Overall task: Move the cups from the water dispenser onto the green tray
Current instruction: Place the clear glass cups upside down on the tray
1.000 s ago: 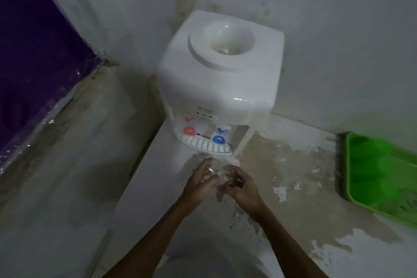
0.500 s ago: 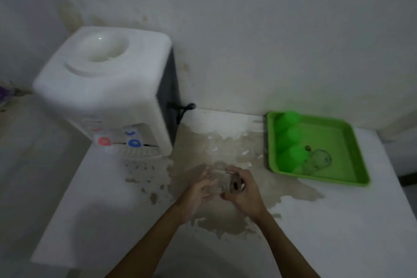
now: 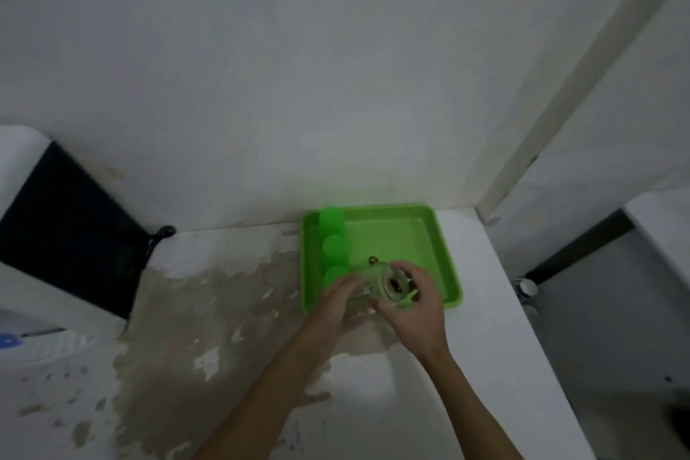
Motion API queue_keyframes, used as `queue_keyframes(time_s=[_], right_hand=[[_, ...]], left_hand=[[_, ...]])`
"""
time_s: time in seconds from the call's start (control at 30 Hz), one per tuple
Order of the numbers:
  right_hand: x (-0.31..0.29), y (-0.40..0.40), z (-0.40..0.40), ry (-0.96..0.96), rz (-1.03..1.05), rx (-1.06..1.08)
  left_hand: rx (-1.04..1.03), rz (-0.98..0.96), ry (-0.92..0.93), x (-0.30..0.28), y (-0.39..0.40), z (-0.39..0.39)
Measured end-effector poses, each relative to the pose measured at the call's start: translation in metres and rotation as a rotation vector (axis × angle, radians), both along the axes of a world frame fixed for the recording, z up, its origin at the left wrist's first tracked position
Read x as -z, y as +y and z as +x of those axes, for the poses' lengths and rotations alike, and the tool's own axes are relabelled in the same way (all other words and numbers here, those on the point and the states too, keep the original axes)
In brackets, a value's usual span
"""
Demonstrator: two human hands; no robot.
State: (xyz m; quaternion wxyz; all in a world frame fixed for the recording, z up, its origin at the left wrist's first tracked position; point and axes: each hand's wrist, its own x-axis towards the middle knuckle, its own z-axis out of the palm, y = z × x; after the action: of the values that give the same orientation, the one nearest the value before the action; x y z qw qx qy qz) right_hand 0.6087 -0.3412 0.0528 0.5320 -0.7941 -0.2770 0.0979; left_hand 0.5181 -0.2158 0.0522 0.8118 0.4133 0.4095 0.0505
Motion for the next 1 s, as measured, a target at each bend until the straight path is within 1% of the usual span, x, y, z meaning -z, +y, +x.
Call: queue_keyframes(time_s=[0.1,0.17,0.23,0.4,0.47,0.73,0.87,1.0], right_hand=[[-0.007,-0.001,0.033,-0.046,0.022,0.073],[-0.009,0.004,0.051,-0.064,0.024,0.096],[-0.007,0.010,0.067,-0.070,0.024,0.096],[0.007,0.032,0.102,-0.047,-0.031,0.081],[0.009,0.037,0.109,-0.058,-0.055,0.085],[0.044,0.077,0.141,-0.092,-0.186,0.061],[0.057,0.086,0.145,-0.109,-0.242,0.055],[0.074,0.092,0.144,-0.082,-0.317,0.029]], left_hand=[[-0.006,-0.018,-0.008,-0.011,0.001,0.036],[0.000,0.005,0.006,-0.017,0.007,0.053],[0.025,0.073,0.033,-0.019,0.016,0.065],[0.134,0.318,0.119,-0.010,0.043,0.084],[0.164,0.373,0.115,-0.007,0.048,0.085],[0.102,0.507,0.142,0.025,0.078,0.094],[0.104,0.594,0.147,0.036,0.082,0.094],[0.129,0.645,0.144,0.048,0.088,0.097]])
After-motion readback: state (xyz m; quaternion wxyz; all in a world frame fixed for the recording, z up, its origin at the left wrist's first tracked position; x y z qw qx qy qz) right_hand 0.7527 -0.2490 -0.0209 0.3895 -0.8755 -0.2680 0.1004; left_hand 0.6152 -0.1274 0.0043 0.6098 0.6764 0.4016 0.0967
